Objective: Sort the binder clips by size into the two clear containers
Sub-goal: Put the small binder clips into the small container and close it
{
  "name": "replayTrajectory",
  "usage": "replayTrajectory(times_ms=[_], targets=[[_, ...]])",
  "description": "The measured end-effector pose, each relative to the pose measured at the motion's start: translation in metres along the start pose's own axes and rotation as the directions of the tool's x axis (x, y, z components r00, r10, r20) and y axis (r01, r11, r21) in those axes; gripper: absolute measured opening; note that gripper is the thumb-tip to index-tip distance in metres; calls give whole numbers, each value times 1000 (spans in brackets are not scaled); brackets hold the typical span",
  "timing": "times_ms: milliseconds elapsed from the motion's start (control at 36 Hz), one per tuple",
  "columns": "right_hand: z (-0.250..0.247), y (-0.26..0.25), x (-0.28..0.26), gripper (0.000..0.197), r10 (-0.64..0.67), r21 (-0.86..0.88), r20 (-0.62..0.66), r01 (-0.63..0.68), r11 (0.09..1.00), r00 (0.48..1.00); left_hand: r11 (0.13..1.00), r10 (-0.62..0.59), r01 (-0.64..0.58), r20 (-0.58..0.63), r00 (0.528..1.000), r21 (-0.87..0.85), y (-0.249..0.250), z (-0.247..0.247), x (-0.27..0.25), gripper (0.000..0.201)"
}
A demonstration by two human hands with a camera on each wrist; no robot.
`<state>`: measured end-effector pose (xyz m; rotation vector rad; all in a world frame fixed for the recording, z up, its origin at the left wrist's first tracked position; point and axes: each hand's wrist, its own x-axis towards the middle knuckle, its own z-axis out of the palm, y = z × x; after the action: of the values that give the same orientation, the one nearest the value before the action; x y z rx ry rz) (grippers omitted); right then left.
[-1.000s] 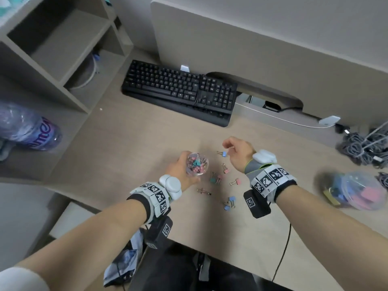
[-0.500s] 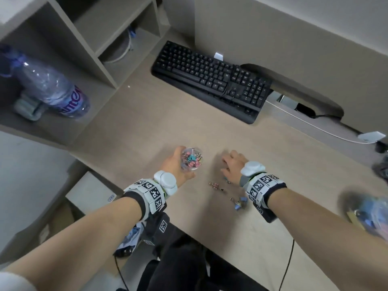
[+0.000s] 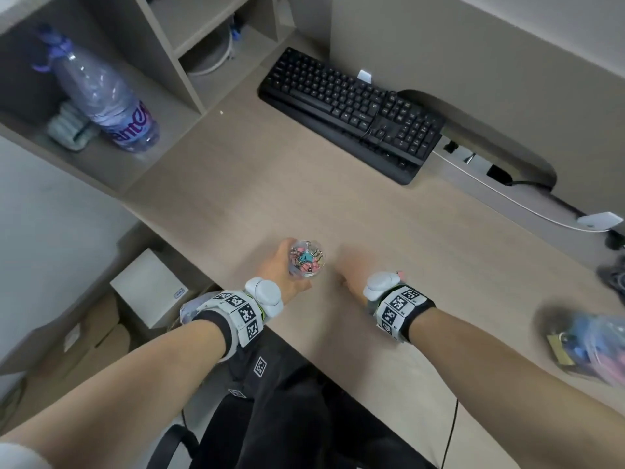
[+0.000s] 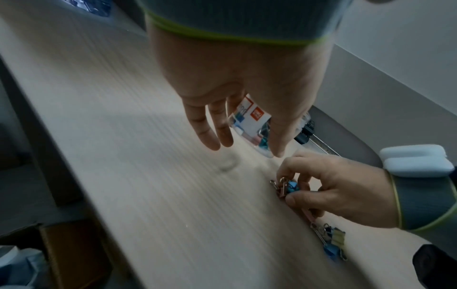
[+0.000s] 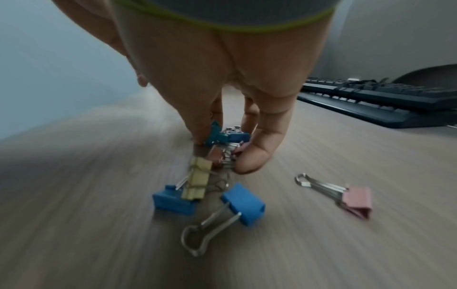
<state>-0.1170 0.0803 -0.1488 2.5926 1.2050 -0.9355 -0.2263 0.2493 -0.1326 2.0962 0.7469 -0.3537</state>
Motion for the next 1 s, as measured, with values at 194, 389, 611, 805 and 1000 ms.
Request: replayTrajectory(times_ms=[194,389,611,805,1000], targets=[[15,20,-12,39,152,170,-56,-141,975,987,1000,16,-16,4,1000,25,4,14,-13,84],[21,41,-23,44,185,161,-53,-174,971,981,1000,28,-28,28,999,-4,13,26,-22,86],[33,56,-40,44,203,169,-55,-191,967,978,998,49,-50,33,998,27,23,38,-30,85],[46,66,-53,40,183,247,-87,-157,956,979,994,73,-77,54,996,72,32,46,-36,82],[56,58,-62,59,178,307,-117,-134,942,977,993,83,-88,68,994,77,34,53,-39,83]])
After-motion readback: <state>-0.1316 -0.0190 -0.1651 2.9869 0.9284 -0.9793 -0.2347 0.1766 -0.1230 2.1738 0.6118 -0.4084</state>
